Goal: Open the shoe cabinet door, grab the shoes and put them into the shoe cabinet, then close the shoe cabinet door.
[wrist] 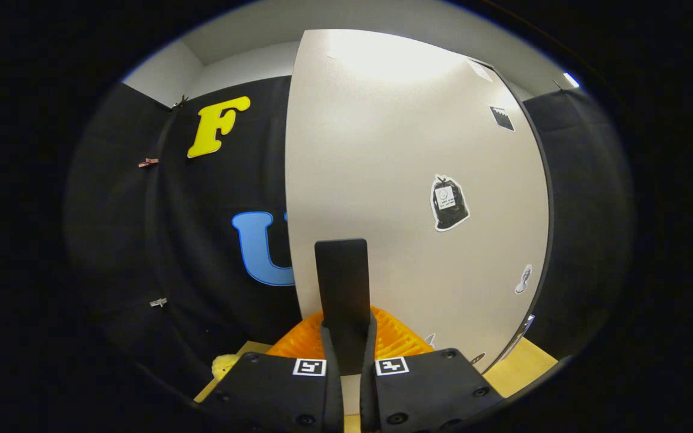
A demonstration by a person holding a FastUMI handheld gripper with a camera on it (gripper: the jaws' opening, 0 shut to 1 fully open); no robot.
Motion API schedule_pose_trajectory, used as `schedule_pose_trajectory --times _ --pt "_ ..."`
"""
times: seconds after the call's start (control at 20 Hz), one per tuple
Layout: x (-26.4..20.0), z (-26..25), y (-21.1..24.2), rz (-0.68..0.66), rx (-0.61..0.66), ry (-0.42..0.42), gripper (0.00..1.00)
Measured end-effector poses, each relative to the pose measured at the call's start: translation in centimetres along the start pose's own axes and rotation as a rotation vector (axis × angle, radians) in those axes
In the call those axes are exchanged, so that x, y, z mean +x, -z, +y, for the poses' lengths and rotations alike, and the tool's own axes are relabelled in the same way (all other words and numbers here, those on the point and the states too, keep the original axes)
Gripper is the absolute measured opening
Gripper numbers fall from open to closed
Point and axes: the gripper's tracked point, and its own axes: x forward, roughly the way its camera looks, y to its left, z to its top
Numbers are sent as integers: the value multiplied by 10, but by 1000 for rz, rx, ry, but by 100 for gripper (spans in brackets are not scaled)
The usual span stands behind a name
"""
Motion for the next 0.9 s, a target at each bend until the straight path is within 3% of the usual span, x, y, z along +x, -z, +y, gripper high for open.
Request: schedule_pose_trajectory --times 0.45,0.9 --pt "-84 -43 -7 10 -6 -21 14" --pt "-131 -93 -20 33 -8 -5 11"
